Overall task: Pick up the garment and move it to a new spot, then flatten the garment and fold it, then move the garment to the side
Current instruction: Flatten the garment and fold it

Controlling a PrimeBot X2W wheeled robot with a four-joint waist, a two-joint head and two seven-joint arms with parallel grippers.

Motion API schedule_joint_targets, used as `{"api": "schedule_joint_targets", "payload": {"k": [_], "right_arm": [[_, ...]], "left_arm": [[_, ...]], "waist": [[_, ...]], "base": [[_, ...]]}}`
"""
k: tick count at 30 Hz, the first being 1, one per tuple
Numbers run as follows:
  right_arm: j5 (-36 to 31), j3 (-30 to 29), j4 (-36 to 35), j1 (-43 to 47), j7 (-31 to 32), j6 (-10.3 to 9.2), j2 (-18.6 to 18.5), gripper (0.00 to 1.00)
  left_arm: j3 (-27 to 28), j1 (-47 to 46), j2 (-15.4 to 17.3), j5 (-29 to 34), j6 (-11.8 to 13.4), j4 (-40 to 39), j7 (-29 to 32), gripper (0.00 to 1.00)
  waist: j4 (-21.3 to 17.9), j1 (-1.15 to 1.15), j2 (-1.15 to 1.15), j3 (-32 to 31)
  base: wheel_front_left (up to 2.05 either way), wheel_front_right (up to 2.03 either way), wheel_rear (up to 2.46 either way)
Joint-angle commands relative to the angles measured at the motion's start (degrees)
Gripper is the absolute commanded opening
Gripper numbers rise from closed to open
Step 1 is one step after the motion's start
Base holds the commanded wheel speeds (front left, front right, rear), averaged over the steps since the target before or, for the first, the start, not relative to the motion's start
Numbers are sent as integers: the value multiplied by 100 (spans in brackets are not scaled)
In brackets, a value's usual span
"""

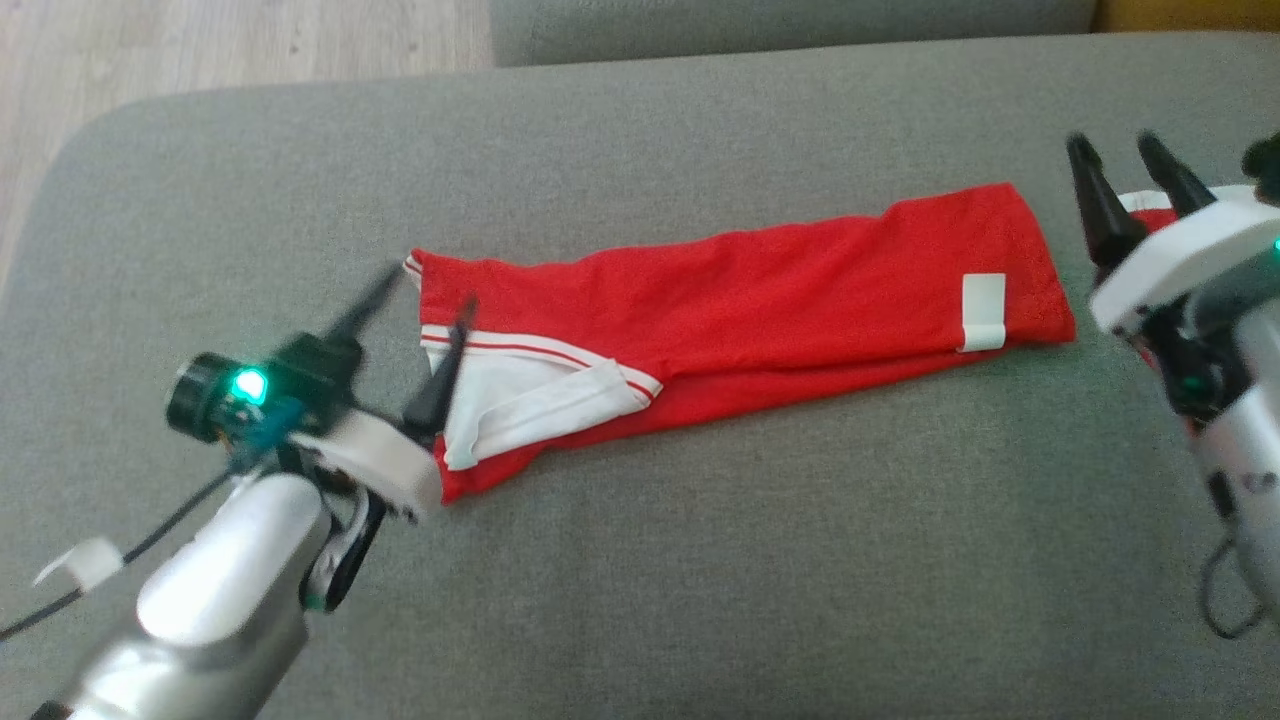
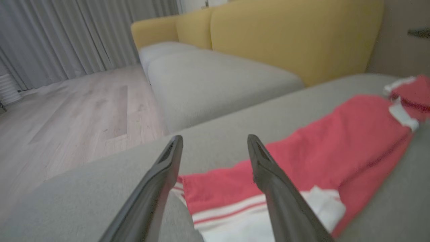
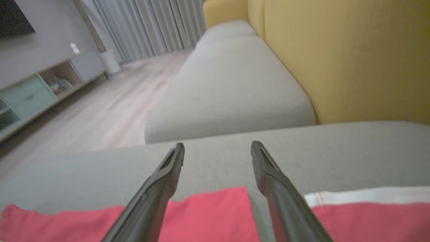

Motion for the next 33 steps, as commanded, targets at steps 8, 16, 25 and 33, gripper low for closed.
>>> {"api": "schedule_joint_targets", "payload": {"k": [8,16,25,33], "right_arm": [[-833,-473,-676,448,-1424,-5,835,100],[-2333,-1556,-1721,1837,-1558,-5,1841,100],[-3149,-1825,-2124,2535,-1560,-5,2152,100],[-3579,-2609,-1391,2065,-1214,-5,2177,100]], "left_arm": [[1759,319,-598,-544,568,-432,-926,100],[3296,1902,-1475,593,247,-1202,-932,100],[4077,2589,-2086,1361,-361,-1137,-933,100],[4243,2339,-2275,1783,-704,-1030,-933,100]], "waist": [[-146,0,0,-296],[-268,0,0,-331],[-246,0,0,-282],[-75,0,0,33]], "base": [[0,0,0],[0,0,0],[0,0,0],[0,0,0]]}}
